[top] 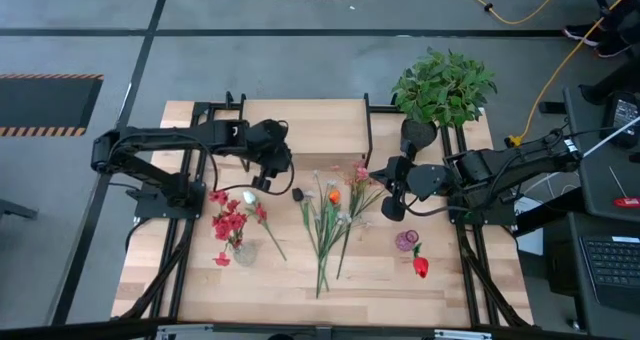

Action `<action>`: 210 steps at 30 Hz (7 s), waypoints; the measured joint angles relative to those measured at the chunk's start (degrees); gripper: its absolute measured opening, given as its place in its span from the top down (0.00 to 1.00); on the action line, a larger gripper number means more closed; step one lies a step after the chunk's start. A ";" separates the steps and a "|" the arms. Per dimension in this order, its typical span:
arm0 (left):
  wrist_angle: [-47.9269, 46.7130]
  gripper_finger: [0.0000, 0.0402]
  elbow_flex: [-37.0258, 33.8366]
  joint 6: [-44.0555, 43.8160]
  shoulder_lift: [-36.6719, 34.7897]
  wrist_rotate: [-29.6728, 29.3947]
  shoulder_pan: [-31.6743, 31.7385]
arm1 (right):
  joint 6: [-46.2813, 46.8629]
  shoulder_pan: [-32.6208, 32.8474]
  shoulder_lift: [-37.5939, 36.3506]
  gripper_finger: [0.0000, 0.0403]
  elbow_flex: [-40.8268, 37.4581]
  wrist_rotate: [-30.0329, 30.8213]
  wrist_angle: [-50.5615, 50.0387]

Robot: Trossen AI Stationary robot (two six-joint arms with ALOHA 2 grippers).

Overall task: Pick and place flowers into a vace then onto a shelf
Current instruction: Put the white flower into the pink vase

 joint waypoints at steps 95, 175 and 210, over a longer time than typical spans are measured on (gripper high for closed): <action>-13.13 0.72 -5.41 1.51 24.40 6.97 -13.22 | -0.94 0.00 0.00 0.98 0.00 0.17 -0.99; -28.23 0.99 22.05 10.74 27.68 -23.78 -13.18 | -1.11 0.00 0.00 0.98 0.00 -2.89 -1.25; -19.12 0.99 40.67 35.17 27.62 -33.45 -4.61 | -1.52 -7.31 0.00 0.98 0.03 -5.95 1.94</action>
